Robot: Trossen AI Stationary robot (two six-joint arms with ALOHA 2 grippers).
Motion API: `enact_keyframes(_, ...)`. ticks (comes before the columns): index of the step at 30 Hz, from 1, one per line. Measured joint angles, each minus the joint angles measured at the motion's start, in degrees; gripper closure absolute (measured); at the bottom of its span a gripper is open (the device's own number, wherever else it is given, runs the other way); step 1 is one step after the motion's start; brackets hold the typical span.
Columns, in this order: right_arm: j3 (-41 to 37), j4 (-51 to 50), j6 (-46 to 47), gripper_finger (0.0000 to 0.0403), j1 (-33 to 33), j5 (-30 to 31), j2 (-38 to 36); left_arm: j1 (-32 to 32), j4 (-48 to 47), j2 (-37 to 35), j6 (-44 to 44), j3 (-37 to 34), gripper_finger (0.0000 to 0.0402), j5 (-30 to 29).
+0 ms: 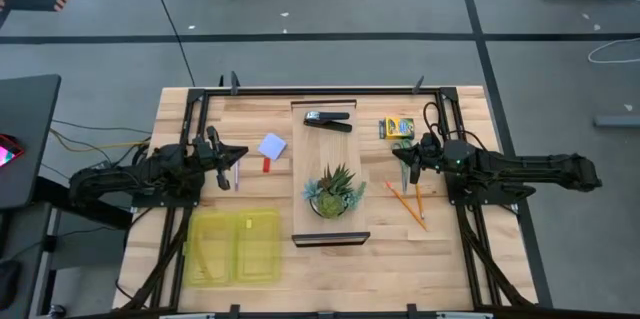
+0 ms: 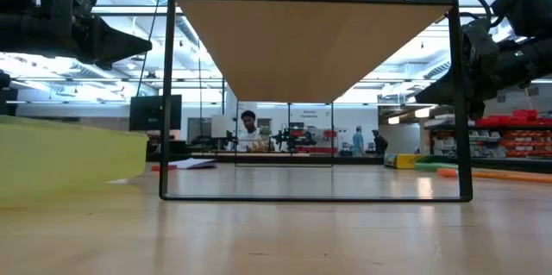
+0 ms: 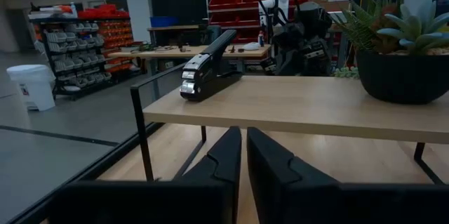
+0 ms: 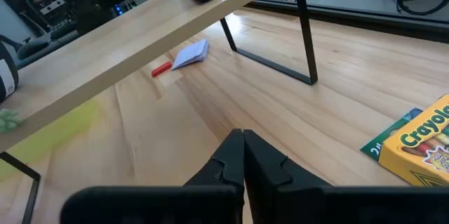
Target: Pack school essentials
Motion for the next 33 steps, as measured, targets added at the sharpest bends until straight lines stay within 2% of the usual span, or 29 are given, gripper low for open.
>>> enact_keyframes(12,0.00,0.01,0.00,0.0393,0.00,0.01,0.00,0.00,0.88,-0.02,-1.99,0.02,0.0367,0.02)
enact_keyframes(18,-0.01,0.00,0.00,0.0393,0.02,0.00,0.00,0.00,1.90,-0.02,-21.74,0.00,0.0370,0.06)
enact_keyframes(24,0.01,0.00,0.00,0.0393,0.02,0.01,0.01,0.00,3.43,-0.01,-24.04,0.01,0.0378,0.05)
enact_keyframes(29,-0.01,0.01,0.00,0.0393,0.02,0.00,0.01,0.02,5.90,-0.04,-45.62,0.00,0.0372,0.30)
enact_keyframes(33,0.01,0.01,0.00,0.0393,0.01,0.00,0.01,0.00,5.64,-0.02,-53.94,0.00,0.0366,0.31)
